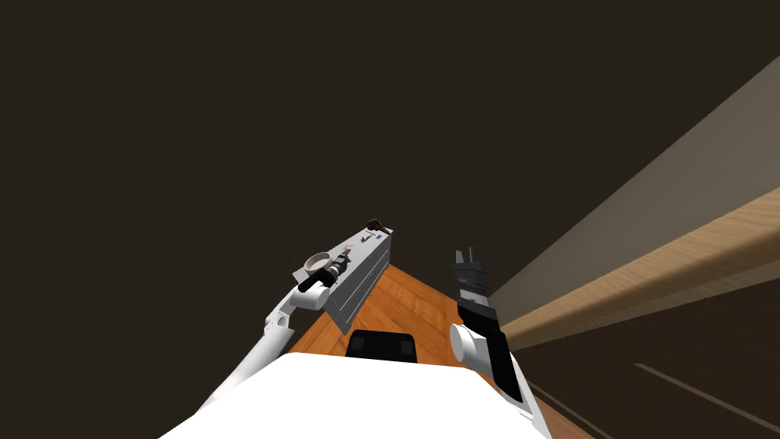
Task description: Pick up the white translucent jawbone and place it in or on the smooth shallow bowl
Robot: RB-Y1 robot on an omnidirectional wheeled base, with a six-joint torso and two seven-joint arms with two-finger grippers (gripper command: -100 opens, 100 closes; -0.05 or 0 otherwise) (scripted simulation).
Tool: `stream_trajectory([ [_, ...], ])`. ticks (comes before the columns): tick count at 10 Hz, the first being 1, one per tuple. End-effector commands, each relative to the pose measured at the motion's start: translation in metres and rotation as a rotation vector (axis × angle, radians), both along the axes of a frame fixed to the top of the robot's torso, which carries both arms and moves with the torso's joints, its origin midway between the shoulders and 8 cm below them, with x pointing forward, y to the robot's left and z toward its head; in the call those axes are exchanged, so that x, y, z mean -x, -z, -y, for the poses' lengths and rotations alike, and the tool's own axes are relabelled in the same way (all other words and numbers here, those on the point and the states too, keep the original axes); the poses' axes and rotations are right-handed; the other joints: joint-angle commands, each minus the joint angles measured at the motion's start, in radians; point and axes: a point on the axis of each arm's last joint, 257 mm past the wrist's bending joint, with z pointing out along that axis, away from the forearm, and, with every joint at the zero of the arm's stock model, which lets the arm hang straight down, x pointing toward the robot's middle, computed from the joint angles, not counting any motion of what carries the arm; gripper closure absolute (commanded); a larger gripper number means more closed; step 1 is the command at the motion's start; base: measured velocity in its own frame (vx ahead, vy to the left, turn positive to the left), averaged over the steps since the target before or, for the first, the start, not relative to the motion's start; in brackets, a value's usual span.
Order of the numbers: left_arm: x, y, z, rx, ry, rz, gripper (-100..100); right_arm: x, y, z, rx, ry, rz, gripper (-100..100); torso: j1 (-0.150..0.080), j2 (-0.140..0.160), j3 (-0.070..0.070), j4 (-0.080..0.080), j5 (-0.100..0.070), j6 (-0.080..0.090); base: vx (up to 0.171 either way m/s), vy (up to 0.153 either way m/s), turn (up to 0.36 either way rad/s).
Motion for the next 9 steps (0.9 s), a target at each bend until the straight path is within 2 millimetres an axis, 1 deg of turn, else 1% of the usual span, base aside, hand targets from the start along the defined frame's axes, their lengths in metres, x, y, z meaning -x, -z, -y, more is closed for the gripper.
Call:
stream_trajectory([
  [1,0.000,0.017,-0.002,-0.013,0.008,-0.062,-100,0.000,0.000,0.000,0.000,0.000,0.000,0,0.000,0.000,0.000,0.000,0.000,0.000,-0.022,0.036,-0.070],
  [2,0.001,0.021,-0.002,-0.015,0.008,-0.079,-100,0.000,0.000,0.000,0.000,0.000,0.000,0,0.000,0.000,0.000,0.000,0.000,0.000,-0.014,0.034,-0.067],
  [3,0.002,0.034,-0.004,-0.027,0.014,-0.127,-100,0.000,0.000,0.000,0.000,0.000,0.000,0,0.000,0.000,0.000,0.000,0.000,0.000,-0.014,0.033,-0.093],
  [4,0.003,0.036,-0.004,-0.028,0.014,-0.137,-100,0.000,0.000,0.000,0.000,0.000,0.000,0,0.000,-0.001,0.000,0.000,0.000,0.000,-0.011,0.032,-0.053],
  [6,0.007,0.061,-0.011,-0.058,0.020,-0.233,-100,0.000,0.000,0.000,0.000,0.000,0.000,0,0.000,-0.001,0.000,0.000,0.000,0.000,-0.010,0.046,-0.104],
  [7,0.009,0.064,-0.011,-0.059,0.019,-0.246,-100,0.000,0.000,0.000,0.000,0.000,0.000,0,0.001,-0.001,0.000,0.000,0.000,0.000,-0.011,0.044,-0.063],
  [9,0.015,0.087,-0.021,-0.092,0.017,-0.337,-100,0.000,0.000,0.000,0.000,0.000,0.000,0,0.000,-0.001,0.000,0.000,0.000,0.000,-0.016,0.045,-0.107],
])
